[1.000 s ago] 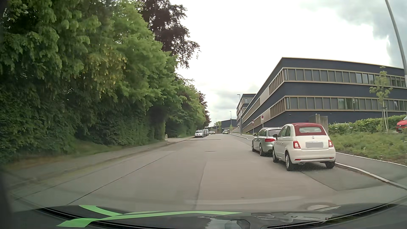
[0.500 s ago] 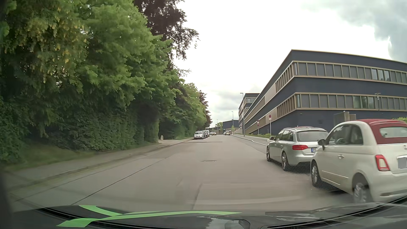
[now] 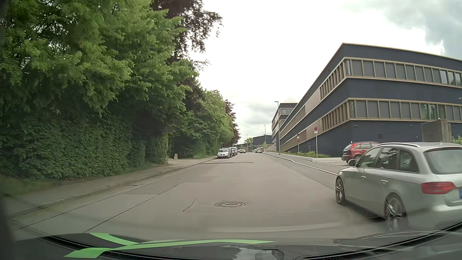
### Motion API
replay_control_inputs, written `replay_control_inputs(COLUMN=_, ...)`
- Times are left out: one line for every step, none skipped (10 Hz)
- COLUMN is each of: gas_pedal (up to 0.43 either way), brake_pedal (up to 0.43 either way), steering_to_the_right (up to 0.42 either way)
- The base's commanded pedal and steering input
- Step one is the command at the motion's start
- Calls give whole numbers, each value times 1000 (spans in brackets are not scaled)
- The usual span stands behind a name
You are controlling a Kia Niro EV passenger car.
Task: Follow the waypoints while adhering to traffic rules and regulations
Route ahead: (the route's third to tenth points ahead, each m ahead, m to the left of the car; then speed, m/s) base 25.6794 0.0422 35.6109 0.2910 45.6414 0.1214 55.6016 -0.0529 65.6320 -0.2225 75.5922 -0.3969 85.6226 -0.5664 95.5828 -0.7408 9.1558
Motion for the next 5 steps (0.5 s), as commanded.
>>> replay_control_inputs(gas_pedal=150, brake_pedal=0, steering_to_the_right=9)
replay_control_inputs(gas_pedal=150, brake_pedal=0, steering_to_the_right=10)
replay_control_inputs(gas_pedal=150, brake_pedal=0, steering_to_the_right=11)
replay_control_inputs(gas_pedal=150, brake_pedal=0, steering_to_the_right=12)
replay_control_inputs(gas_pedal=150, brake_pedal=0, steering_to_the_right=13)
